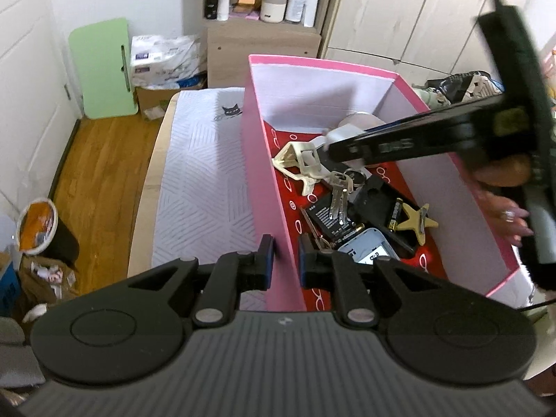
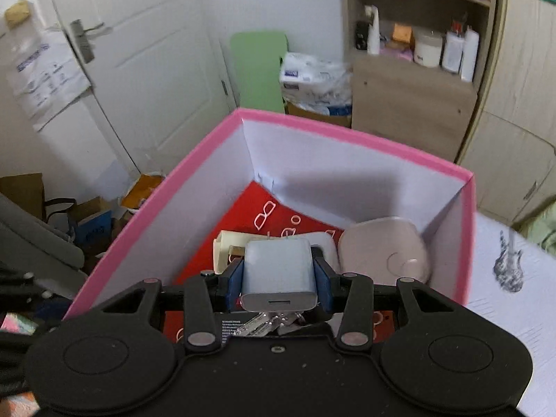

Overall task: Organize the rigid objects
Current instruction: 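Carry the white charger into the box and release it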

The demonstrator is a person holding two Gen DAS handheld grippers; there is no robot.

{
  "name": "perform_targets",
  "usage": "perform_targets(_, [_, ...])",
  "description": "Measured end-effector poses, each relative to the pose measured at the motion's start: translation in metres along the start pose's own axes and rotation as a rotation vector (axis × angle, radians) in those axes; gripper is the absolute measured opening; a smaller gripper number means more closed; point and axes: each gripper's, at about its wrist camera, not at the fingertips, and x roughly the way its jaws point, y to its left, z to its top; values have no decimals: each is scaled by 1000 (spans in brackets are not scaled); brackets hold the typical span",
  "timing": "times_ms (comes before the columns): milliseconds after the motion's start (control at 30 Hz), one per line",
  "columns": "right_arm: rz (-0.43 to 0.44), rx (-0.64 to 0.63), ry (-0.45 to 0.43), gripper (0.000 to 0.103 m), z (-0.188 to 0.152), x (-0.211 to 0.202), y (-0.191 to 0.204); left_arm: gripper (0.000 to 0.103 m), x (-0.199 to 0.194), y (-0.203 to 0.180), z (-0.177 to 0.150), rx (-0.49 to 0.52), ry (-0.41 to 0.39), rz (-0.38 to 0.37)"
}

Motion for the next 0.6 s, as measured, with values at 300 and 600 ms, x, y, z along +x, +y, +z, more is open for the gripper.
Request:
perform_targets(300, [-74, 8, -4, 48, 13, 17, -6, 13, -4, 3, -5, 19, -4, -24])
perform_targets(600, [-21, 30, -86, 57, 0, -25, 0, 13, -2, 1, -3, 18, -6, -18])
